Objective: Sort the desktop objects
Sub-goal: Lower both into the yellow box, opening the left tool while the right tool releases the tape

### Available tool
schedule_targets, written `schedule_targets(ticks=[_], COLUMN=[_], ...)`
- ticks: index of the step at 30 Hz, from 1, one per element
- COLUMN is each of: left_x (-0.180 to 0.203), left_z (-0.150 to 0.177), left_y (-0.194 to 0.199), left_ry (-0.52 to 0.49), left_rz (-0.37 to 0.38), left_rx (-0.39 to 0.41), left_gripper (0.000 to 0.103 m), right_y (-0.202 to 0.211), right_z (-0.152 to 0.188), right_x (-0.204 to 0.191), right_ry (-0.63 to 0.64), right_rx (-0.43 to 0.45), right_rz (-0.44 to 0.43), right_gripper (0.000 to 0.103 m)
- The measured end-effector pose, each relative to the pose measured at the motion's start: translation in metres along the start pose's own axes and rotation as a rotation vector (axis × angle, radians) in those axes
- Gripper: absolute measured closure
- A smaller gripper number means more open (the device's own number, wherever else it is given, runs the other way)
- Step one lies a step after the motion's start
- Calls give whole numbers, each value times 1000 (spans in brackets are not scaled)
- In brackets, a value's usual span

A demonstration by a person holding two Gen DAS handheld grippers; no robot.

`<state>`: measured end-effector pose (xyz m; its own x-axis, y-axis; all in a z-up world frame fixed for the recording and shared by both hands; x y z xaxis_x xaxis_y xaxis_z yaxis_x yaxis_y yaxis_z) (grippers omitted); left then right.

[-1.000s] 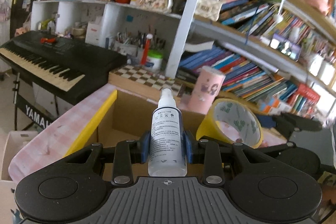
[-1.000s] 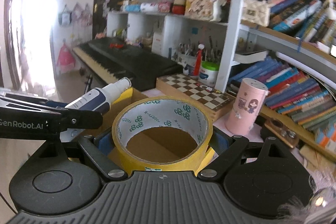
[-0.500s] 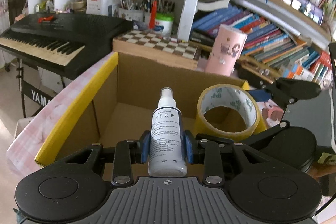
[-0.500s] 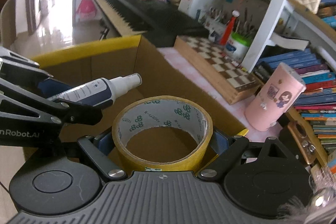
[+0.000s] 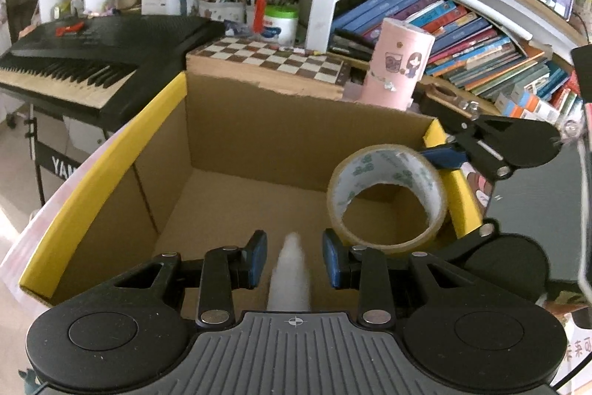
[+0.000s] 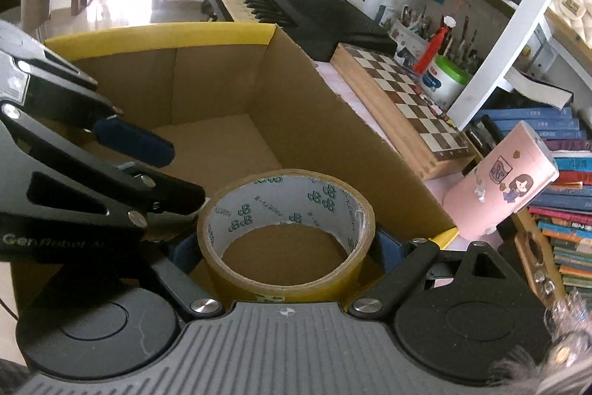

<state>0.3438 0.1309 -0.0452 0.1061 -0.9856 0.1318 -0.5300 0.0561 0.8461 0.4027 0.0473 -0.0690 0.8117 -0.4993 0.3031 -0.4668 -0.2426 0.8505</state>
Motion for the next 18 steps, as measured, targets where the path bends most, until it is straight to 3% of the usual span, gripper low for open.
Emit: schedule_targets(ticks=[8, 18], left_x=[1, -1], left_z=[-3, -4], left_y=[8, 35], left_ry=[0, 25], left_rz=[-22, -22], left_rx=[54, 150], left_gripper=[70, 43], right_y=[-1, 21], right_z=[-1, -1], right_x=[6, 16], right_ry=[-32, -142], right_rx=[14, 85], right_rz=[-5, 37], right_gripper=[12, 9])
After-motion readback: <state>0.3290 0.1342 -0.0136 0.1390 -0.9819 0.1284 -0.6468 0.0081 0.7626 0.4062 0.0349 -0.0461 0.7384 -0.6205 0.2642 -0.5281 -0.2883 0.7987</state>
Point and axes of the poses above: each gripper's, at about its wrist camera, not at the fingertips, and y roughly against the way its jaws point, x to its right, z to its underside, the point moved 4 cm from there along -y, roughly the way its jaws point, and after that the axes turned 15 degrees about -x, right-handed, at the moved point
